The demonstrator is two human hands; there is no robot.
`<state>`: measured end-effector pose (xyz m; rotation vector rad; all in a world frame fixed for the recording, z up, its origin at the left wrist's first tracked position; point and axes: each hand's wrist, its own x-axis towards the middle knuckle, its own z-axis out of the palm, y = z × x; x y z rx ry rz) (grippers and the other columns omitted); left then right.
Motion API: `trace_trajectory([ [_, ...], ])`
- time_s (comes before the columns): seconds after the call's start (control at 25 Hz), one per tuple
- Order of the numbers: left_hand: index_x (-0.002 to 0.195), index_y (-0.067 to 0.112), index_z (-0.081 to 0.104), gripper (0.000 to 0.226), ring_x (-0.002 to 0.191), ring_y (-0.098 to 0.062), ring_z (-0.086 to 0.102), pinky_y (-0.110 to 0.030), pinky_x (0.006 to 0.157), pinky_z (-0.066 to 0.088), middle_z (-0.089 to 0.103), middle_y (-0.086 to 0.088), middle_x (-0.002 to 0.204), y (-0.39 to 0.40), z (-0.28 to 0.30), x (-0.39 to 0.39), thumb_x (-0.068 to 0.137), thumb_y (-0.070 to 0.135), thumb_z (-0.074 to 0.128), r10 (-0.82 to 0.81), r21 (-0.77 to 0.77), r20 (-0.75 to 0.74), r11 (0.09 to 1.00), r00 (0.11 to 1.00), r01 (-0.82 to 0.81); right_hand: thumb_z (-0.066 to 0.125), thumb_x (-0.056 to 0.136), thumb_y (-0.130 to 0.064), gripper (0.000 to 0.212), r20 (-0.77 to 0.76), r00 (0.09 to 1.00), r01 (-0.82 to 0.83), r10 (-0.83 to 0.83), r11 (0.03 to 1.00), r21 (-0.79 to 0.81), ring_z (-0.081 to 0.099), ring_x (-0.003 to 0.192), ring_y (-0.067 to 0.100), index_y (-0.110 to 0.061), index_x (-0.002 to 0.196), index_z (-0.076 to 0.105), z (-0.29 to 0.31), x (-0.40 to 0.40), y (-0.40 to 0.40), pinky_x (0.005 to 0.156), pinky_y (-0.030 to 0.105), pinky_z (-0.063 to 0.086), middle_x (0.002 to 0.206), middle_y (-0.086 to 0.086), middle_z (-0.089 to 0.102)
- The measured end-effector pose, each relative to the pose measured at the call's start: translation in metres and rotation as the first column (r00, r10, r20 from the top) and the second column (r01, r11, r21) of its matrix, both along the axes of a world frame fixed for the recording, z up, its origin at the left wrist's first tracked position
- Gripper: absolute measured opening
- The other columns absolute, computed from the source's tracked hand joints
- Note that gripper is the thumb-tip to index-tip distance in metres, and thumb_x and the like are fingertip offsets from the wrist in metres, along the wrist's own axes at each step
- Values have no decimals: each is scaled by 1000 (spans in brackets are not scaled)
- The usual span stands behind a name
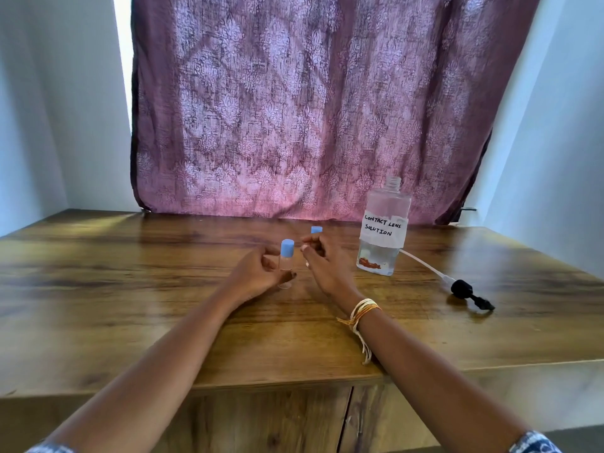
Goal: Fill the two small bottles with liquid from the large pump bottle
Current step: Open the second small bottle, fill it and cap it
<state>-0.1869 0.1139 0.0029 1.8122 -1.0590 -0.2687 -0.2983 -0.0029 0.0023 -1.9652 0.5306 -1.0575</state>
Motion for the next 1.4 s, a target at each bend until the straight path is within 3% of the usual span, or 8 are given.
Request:
trace_trajectory([
  [0.12, 108, 18, 66, 38, 86, -11, 68, -19, 70, 52, 71, -4, 100, 0, -4, 1, 74, 26, 80, -94, -88, -71, 992, 993, 88, 72, 84, -23, 21, 17, 993, -114, 114, 993, -45, 58, 81, 6, -12, 101, 66, 5, 9, 7, 74, 21, 49, 90, -4, 65],
  [0.2, 94, 30, 70, 17, 82, -5, 68, -19, 69, 53, 74, 2, 93, 0, -3, -2, 79, 22, 76, -115, -146, -77, 984, 990, 102, 81, 76, -23, 28, 4, 993, -119, 119, 990, -73, 59, 76, 5, -10, 97, 67, 7, 15, 9, 69, 16, 50, 85, -3, 66],
  [0.4, 82, 33, 76, 9, 85, -11, 73, -40, 86, 57, 78, 2, 83, -1, -6, 3, 79, 24, 75, -81, -172, -104, 983, 991, 62, 87, 69, -17, 30, 43, 989, -137, 140, 989, -64, 64, 71, 7, -4, 90, 71, 6, 14, 3, 65, 17, 53, 78, -2, 70],
  [0.76, 87, 28, 76, 14, 83, -7, 73, -24, 73, 53, 77, 6, 83, -4, -10, -2, 79, 16, 75, -119, -206, -129, 974, 985, 91, 84, 72, -9, 23, 18, 976, -218, 219, 975, -54, 67, 69, 2, -6, 91, 73, 11, 5, 2, 65, 16, 53, 77, -4, 71],
  [0.92, 81, 29, 75, 13, 81, -9, 72, -30, 81, 55, 77, 5, 80, -2, -8, -4, 78, 16, 77, -154, -204, -153, 971, 976, 121, 77, 78, -2, 23, -18, 958, -288, 288, 957, -36, 65, 70, -7, -2, 101, 73, 14, 0, -2, 66, 9, 48, 80, -8, 70],
  [1.12, 84, 20, 79, 16, 85, -17, 74, -35, 82, 56, 78, -1, 82, -1, -8, -4, 69, 24, 83, -182, -213, -207, 967, 961, 137, 71, 83, -5, 34, -39, 939, -338, 341, 938, 69, 70, 91, 19, -9, 116, 68, 15, -4, -1, 82, 27, 56, 104, 13, 73],
  [1.28, 83, 22, 78, 16, 80, -11, 73, -28, 76, 56, 78, 0, 81, 1, -9, -7, 68, 20, 84, -197, -236, -204, 960, 959, 148, 82, 74, -6, 43, 15, 959, -283, 283, 955, 94, 62, 78, 17, -8, 113, 65, 16, -3, 4, 66, 17, 54, 90, 16, 67],
  [1.4, 87, 19, 77, 21, 81, -15, 74, -29, 76, 56, 78, -1, 82, 2, -8, -7, 68, 25, 84, -182, -205, -203, 969, 962, 140, 73, 79, 2, 40, 41, 942, -337, 334, 930, 150, 67, 84, 23, -8, 116, 63, 17, -6, 3, 73, 27, 56, 99, 22, 71],
])
